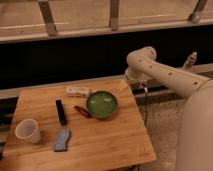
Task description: Place the white sponge in the ceramic cup
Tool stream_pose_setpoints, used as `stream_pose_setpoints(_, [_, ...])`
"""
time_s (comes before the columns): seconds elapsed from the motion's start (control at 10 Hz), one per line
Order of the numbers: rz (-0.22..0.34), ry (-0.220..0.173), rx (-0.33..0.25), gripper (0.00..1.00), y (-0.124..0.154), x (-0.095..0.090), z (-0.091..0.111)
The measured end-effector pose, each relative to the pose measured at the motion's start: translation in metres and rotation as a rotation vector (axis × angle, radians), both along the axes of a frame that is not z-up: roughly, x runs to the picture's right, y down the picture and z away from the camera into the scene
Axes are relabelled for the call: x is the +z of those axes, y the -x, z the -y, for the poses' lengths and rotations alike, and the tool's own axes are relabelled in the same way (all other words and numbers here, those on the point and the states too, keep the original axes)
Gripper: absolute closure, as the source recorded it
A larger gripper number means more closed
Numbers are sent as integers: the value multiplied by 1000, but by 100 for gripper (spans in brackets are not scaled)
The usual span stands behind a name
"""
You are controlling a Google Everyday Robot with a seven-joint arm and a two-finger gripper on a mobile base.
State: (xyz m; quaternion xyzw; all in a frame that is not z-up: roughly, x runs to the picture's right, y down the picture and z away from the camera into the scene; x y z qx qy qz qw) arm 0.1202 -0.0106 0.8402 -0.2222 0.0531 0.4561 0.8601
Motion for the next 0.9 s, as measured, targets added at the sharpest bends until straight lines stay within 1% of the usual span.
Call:
stream_pose_setpoints(0.1, [32, -9, -29, 20, 27, -15, -12])
stream_pose_setpoints(0.3, [86, -20, -60, 20, 72, -38, -28])
stream_pose_setpoints(0.4, [94, -23, -70, 20, 79, -44, -32])
stream_pose_setpoints(0.9, [96, -23, -71, 20, 80, -44, -32])
